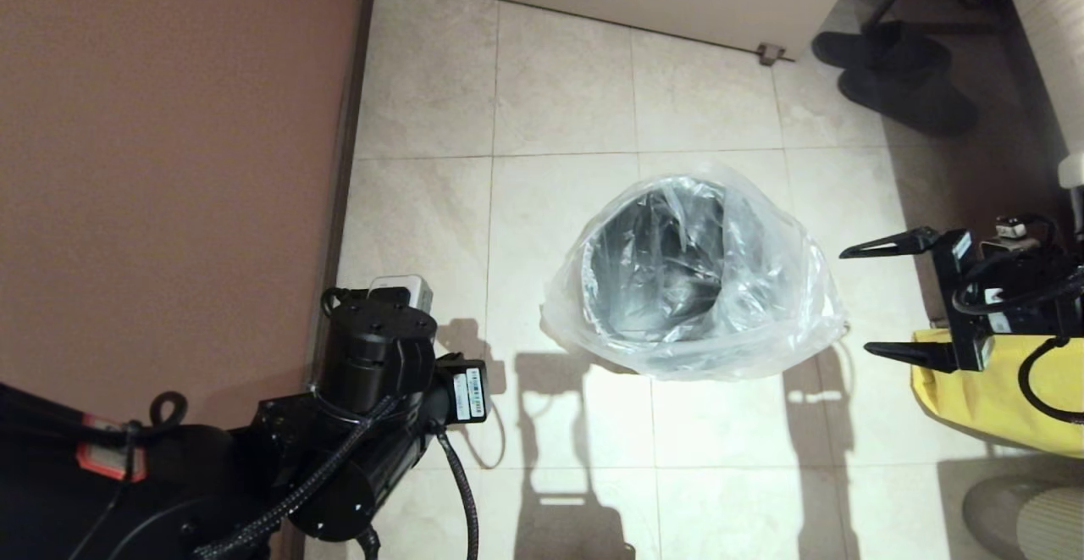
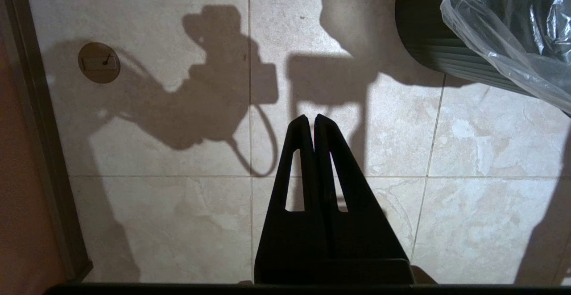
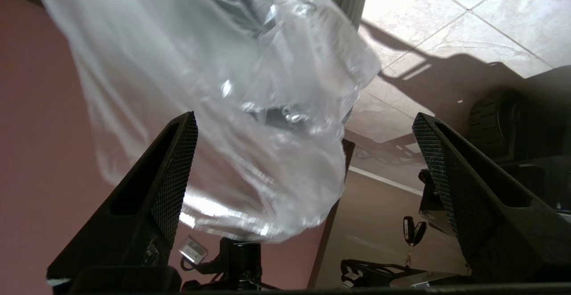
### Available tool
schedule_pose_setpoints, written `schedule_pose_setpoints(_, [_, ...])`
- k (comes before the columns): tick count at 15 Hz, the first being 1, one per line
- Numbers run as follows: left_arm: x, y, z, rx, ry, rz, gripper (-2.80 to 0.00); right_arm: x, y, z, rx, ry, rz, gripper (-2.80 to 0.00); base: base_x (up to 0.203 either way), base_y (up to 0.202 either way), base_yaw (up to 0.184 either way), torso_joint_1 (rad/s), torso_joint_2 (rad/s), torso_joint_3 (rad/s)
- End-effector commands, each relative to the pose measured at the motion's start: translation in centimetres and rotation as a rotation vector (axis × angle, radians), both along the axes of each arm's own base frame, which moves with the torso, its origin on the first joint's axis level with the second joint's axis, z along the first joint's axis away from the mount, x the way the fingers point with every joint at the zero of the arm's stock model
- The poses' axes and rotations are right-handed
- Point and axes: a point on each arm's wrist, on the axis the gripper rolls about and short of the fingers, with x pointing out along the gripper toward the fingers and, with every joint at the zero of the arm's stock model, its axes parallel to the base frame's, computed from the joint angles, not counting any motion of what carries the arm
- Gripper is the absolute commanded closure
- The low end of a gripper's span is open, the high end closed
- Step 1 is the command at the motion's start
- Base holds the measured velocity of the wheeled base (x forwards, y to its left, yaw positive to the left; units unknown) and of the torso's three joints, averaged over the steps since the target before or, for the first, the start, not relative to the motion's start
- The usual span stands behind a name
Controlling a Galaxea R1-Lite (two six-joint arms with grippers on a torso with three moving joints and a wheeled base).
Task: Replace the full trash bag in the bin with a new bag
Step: Put the new garbage bag on the trash can
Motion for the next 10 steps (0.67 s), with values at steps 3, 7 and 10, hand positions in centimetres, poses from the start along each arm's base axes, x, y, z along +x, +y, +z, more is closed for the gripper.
schedule_pose_setpoints(3, [0.2, -0.2, -0.5, 0.009, 0.009, 0.004, 0.00, 1.4, 0.9, -1.6, 0.008, 0.052, 0.034, -2.80, 0.000, 0.000, 0.000, 0.000, 0.00, 0.000])
schedule_pose_setpoints(7, [0.2, -0.6, -0.8, 0.017, 0.014, -0.005, 0.00, 1.8, 2.0, -2.3, 0.004, 0.074, 0.072, 0.00, 0.000, 0.000, 0.000, 0.000, 0.00, 0.000])
schedule_pose_setpoints(10, [0.2, -0.6, -0.8, 0.017, 0.014, -0.005, 0.00, 2.5, 2.4, -2.6, 0.004, 0.055, 0.084, 0.00, 0.000, 0.000, 0.000, 0.000, 0.00, 0.000])
